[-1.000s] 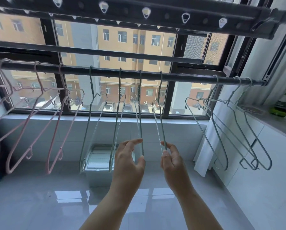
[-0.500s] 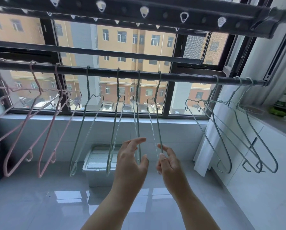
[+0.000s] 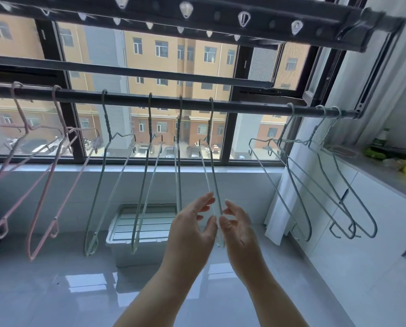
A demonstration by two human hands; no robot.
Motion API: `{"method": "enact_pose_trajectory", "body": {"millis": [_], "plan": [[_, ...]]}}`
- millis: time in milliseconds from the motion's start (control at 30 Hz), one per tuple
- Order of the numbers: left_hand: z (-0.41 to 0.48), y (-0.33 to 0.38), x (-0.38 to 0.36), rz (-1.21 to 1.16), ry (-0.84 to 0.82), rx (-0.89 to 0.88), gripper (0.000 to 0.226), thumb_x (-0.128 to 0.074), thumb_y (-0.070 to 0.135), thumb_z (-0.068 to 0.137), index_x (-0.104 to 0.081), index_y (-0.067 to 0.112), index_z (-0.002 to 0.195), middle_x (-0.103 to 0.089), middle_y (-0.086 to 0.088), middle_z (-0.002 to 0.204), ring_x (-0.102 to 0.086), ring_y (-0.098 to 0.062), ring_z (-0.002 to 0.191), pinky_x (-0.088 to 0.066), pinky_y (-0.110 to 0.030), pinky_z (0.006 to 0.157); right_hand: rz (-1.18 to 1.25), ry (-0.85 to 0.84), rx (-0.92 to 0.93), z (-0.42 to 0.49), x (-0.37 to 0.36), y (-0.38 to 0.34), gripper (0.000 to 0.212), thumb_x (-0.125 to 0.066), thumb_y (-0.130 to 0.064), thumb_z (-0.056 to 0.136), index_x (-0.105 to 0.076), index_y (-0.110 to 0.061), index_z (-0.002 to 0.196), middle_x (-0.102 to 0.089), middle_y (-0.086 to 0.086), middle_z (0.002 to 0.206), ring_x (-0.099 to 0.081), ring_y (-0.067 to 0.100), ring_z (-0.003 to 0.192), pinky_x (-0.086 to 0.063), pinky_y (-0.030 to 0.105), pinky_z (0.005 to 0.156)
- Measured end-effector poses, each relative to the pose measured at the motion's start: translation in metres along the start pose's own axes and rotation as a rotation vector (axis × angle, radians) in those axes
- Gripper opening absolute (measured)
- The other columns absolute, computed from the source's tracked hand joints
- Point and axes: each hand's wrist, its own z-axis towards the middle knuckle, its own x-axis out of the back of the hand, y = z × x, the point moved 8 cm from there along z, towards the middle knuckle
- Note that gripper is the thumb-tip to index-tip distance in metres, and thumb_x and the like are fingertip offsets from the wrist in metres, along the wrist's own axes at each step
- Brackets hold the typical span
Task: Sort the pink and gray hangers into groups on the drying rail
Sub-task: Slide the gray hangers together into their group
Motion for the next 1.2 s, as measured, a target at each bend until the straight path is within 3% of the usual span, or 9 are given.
{"method": "enact_pose_trajectory", "body": {"millis": [100,200,333,467,567,733,833,967,1200], "plan": [[0.002,0.005,-0.01,0.011,-0.016,-0.021,0.045,-0.06,0.012,0.083,-0.052,0.026,0.124,-0.06,0.016,0.112,-0.054,0.002,0.1,-0.038,0.001,0.082,-0.108,0.07,0.049,-0.003,0.029,-0.005,0.039,-0.044,-0.045,0.082,-0.037,-0.04,0.121,-0.039,-0.015,0.12,-0.044,-0.004,0.11,-0.034,0.009,0.089],[0.003,0.009,-0.021,0.002,-0.037,-0.022,0.046,-0.059,0.011,0.082,-0.051,0.028,0.124,-0.06,0.017,0.111,-0.054,0.003,0.1,-0.037,-0.001,0.082,-0.333,0.256,0.156,-0.003,0.076,-0.012,0.04,-0.059,-0.024,0.085,-0.047,-0.021,0.123,-0.039,-0.001,0.123,-0.038,0.011,0.118,-0.027,0.025,0.101],[0.008,0.013,-0.035,-0.093,-0.051,0.014,0.049,-0.059,0.006,0.082,-0.048,0.022,0.126,-0.06,0.018,0.107,-0.054,0.004,0.101,-0.04,-0.004,0.086,-0.506,0.457,0.089,0.001,0.137,0.005,0.046,-0.064,-0.006,0.079,-0.05,-0.01,0.123,-0.04,0.014,0.132,-0.034,0.025,0.124,-0.022,0.023,0.098],[0.018,0.019,-0.059,-0.188,-0.115,0.058,0.047,-0.058,0.005,0.083,-0.047,0.019,0.127,-0.061,0.011,0.108,-0.057,-0.006,0.102,-0.044,-0.019,0.093,-0.367,0.315,-0.229,0.012,0.157,0.057,0.049,-0.052,-0.016,0.09,-0.035,-0.01,0.136,-0.039,0.01,0.141,-0.032,0.026,0.132,-0.026,0.033,0.106],[0.025,0.023,-0.09,-0.201,-0.196,0.079,0.044,-0.054,0.008,0.087,-0.045,0.018,0.128,-0.06,0.004,0.116,-0.055,-0.009,0.107,-0.042,-0.021,0.098,-0.178,0.218,-0.324,0.015,0.149,0.078,0.035,-0.043,-0.016,0.095,-0.044,-0.008,0.129,-0.052,0.004,0.123,-0.045,0.023,0.123,-0.037,0.025,0.086],[0.039,0.019,-0.144,-0.087,-0.339,0.121,0.041,-0.048,0.017,0.092,-0.041,0.013,0.132,-0.05,-0.005,0.134,-0.049,-0.014,0.12,-0.037,-0.027,0.103,-0.048,0.159,-0.264,0.022,0.133,0.077,0.025,-0.041,-0.012,0.095,-0.053,-0.034,0.091,-0.063,-0.016,0.101,-0.051,0.005,0.101,-0.035,0.005,0.07],[0.049,0.013,-0.163,-0.031,-0.384,0.165,0.043,-0.045,0.023,0.093,-0.038,0.013,0.135,-0.046,-0.009,0.138,-0.043,-0.019,0.127,-0.035,-0.033,0.106,0.024,0.171,-0.215,0.023,0.128,0.073,0.02,-0.044,-0.02,0.095,-0.057,-0.034,0.1,-0.069,-0.026,0.08,-0.057,-0.009,0.082,-0.038,0.003,0.069],[0.056,0.014,-0.172,-0.186,-0.406,0.259,0.042,-0.045,0.016,0.094,-0.038,0.008,0.134,-0.047,-0.012,0.136,-0.048,-0.025,0.123,-0.044,-0.044,0.1,0.14,0.169,-0.142,0.022,0.118,0.07,0.027,-0.048,-0.017,0.094,-0.058,-0.023,0.117,-0.071,-0.017,0.101,-0.057,-0.007,0.105,-0.041,0.01,0.082],[0.051,0.006,-0.157,-0.228,-0.31,0.278,0.04,-0.052,0.006,0.089,-0.047,0.012,0.128,-0.063,-0.006,0.114,-0.059,-0.017,0.105,-0.052,-0.041,0.09,0.179,0.108,-0.075,0.019,0.094,0.063,0.029,-0.044,-0.009,0.094,-0.06,-0.022,0.116,-0.07,-0.014,0.105,-0.061,0.0,0.102,-0.044,0.008,0.079]]}}
